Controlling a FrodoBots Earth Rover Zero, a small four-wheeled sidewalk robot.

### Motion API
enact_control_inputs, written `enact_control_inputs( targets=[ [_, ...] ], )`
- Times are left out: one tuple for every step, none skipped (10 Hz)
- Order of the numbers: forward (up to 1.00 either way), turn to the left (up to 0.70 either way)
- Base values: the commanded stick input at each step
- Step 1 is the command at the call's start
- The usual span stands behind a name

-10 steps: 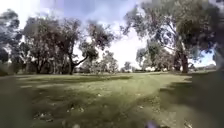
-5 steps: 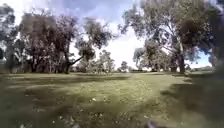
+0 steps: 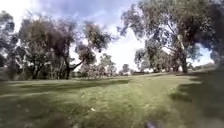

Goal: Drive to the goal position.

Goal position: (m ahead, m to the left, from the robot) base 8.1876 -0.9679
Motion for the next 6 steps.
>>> enact_control_inputs(
  targets=[
    [0.70,0.00],
    [0.70,0.00],
    [0.70,0.00],
    [0.70,0.00],
    [0.70,0.00],
    [0.70,0.00]
  ],
)
